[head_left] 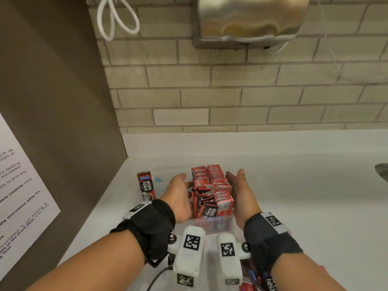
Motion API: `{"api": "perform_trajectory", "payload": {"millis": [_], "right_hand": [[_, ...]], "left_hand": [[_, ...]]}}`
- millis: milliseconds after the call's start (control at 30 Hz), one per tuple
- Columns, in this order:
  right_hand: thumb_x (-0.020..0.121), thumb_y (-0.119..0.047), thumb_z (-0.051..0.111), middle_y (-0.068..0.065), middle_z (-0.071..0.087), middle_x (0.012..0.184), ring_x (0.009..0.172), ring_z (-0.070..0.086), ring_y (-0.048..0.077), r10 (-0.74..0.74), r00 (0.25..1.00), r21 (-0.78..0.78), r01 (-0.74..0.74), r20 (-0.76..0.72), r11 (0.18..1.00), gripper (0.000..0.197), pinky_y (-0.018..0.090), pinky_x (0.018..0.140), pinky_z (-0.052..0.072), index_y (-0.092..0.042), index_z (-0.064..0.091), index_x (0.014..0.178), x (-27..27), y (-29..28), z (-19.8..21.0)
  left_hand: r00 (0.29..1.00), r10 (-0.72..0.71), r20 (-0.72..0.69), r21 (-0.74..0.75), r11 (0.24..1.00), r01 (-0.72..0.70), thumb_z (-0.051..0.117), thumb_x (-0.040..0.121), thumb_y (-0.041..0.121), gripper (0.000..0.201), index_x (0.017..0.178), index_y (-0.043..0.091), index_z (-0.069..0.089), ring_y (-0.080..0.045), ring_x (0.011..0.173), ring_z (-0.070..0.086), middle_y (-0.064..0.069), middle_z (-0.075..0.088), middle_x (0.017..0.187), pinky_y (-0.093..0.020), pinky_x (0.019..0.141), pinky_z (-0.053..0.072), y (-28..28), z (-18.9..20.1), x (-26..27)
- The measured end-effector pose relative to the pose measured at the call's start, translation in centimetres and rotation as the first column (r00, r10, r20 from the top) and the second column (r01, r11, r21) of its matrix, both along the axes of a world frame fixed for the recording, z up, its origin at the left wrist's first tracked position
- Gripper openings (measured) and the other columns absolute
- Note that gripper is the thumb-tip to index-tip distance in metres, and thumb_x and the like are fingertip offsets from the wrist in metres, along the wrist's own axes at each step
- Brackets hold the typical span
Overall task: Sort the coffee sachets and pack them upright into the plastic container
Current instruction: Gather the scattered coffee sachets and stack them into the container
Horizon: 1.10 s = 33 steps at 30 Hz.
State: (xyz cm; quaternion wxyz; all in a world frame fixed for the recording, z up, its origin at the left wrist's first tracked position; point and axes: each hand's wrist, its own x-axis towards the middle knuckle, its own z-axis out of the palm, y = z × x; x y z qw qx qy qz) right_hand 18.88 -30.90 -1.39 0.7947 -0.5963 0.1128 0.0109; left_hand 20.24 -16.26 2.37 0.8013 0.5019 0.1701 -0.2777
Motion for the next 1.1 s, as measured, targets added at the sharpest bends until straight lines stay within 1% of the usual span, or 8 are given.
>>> {"api": "perform_trajectory", "payload": {"millis": [200, 433, 600, 733, 800, 900, 1000, 1100], "right_hand": [[0.097, -0.053, 0.017, 0.003, 0.073, 0.095, 0.095, 0.067, 0.02, 0.079, 0.997, 0.012, -0.079, 0.021, 0.997, 0.05, 0.037, 0.087, 0.05, -0.03, 0.062, 0.098, 0.0, 0.5, -0.2], [0.097, -0.054, 0.017, 0.007, 0.071, 0.105, 0.102, 0.066, 0.024, 0.093, 0.995, -0.019, -0.093, 0.016, 0.995, 0.05, 0.041, 0.094, 0.048, -0.033, 0.06, 0.11, 0.1, 0.8, -0.3], [0.095, -0.056, 0.016, 0.005, 0.071, 0.104, 0.1, 0.066, 0.022, 0.083, 0.996, -0.068, -0.082, 0.016, 0.994, 0.053, 0.039, 0.092, 0.049, -0.028, 0.06, 0.107, -0.2, 0.7, 0.0], [0.092, -0.062, 0.018, 0.003, 0.048, 0.141, 0.127, 0.047, 0.02, 0.025, 1.0, -0.069, -0.025, -0.011, 0.997, 0.066, 0.039, 0.105, 0.036, -0.023, 0.035, 0.142, -0.8, 0.2, 0.2], [0.092, -0.062, 0.015, 0.002, 0.035, 0.15, 0.135, 0.036, 0.02, -0.017, 1.0, -0.099, 0.015, -0.012, 0.995, 0.068, 0.043, 0.113, 0.025, -0.022, 0.03, 0.145, -1.0, 0.0, 0.4], [0.095, -0.057, 0.015, 0.004, 0.032, 0.151, 0.137, 0.033, 0.023, -0.068, 0.998, -0.116, 0.068, 0.004, 0.991, 0.065, 0.045, 0.114, 0.022, -0.019, 0.032, 0.144, -1.9, -0.5, 1.4], [0.098, -0.051, 0.021, 0.004, 0.035, 0.149, 0.134, 0.037, 0.024, -0.106, 0.994, -0.127, 0.108, 0.028, 0.986, 0.06, 0.043, 0.111, 0.027, -0.015, 0.035, 0.143, -3.8, -1.4, 2.8], [0.099, -0.041, 0.032, -0.002, 0.046, 0.14, 0.127, 0.044, 0.019, -0.12, 0.989, -0.17, 0.133, 0.085, 0.976, 0.047, 0.039, 0.107, 0.033, -0.016, 0.045, 0.137, -6.4, -3.1, 3.9]], "left_hand": [[0.991, -0.124, 0.051, -0.034, 0.992, 0.126, 0.009, 0.09, 0.071, 0.083, 0.107, 0.01, 0.063, -0.032, 0.093, 0.066, -0.019, 0.07, 0.103, -0.043, 0.069, 0.05, -1.9, 0.2, -0.4], [0.985, -0.165, 0.059, 0.041, 0.986, 0.162, 0.008, 0.086, 0.074, 0.085, 0.116, 0.014, 0.061, -0.032, 0.103, 0.063, -0.018, 0.066, 0.117, -0.043, 0.078, 0.05, -1.8, 0.5, -0.5], [0.994, -0.111, 0.016, 0.04, 0.993, 0.11, 0.009, 0.083, 0.078, 0.094, 0.118, 0.006, 0.061, -0.033, 0.093, 0.068, -0.021, 0.071, 0.104, -0.044, 0.074, 0.052, -1.4, 0.4, -0.3], [1.0, -0.006, 0.027, 0.086, 0.996, 0.003, 0.015, 0.086, 0.076, 0.084, 0.129, 0.012, 0.05, -0.036, 0.085, 0.066, -0.026, 0.07, 0.093, -0.046, 0.069, 0.049, -1.2, 1.0, -1.2], [0.996, 0.049, 0.07, 0.111, 0.992, -0.057, 0.018, 0.092, 0.067, 0.078, 0.144, 0.01, 0.028, -0.033, 0.091, 0.062, -0.022, 0.062, 0.115, -0.045, 0.078, 0.045, -1.3, 1.8, -2.0], [0.974, 0.141, 0.179, 0.108, 0.981, -0.162, 0.017, 0.098, 0.057, 0.071, 0.151, 0.012, 0.007, -0.025, 0.14, 0.027, -0.009, 0.019, 0.157, -0.039, 0.112, 0.022, -1.0, 2.5, -2.9], [0.916, 0.171, 0.362, 0.163, 0.956, -0.243, 0.024, 0.1, 0.05, 0.061, 0.152, 0.02, 0.015, -0.016, 0.145, 0.017, -0.001, 0.016, 0.159, -0.034, 0.116, 0.012, 0.0, 2.4, -4.0], [0.79, 0.029, 0.612, 0.269, 0.932, -0.243, 0.04, 0.1, 0.029, 0.036, 0.135, 0.024, 0.045, -0.006, 0.126, 0.044, 0.01, 0.049, 0.135, -0.024, 0.106, 0.034, 1.0, 2.1, -6.1]]}}
